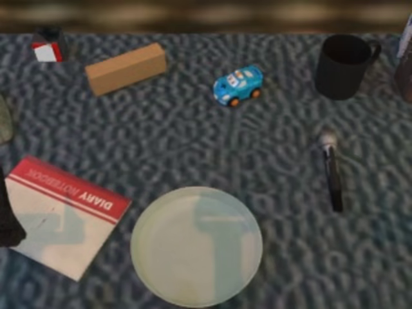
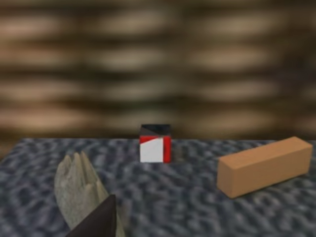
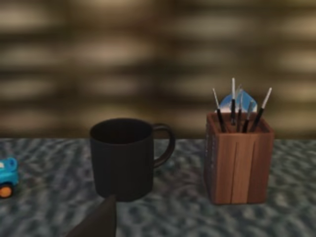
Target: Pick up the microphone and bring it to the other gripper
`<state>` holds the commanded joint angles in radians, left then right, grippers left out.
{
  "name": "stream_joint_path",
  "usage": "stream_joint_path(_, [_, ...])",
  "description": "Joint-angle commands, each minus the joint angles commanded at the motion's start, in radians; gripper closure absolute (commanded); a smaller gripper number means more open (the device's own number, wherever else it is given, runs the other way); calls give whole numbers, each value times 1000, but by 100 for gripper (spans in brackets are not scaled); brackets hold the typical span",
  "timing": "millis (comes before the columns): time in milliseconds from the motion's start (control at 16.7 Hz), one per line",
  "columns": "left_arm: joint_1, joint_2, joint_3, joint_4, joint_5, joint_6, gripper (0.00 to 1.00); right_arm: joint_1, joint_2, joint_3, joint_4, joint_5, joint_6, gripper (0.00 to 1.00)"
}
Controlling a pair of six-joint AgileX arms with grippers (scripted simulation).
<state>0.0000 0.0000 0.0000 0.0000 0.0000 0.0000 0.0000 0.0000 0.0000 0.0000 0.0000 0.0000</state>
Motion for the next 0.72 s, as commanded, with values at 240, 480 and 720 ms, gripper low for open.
stream_joint_path(240, [0, 0, 0, 0, 0, 0, 0, 8, 30, 30, -18, -2, 7, 0])
stream_joint_path(480, [0, 0, 0, 0, 0, 0, 0, 43, 219, 194, -119, -7, 46, 0])
stream_joint_path(720, [0, 0, 0, 0, 0, 0, 0, 94, 569, 446, -281, -9, 106, 0])
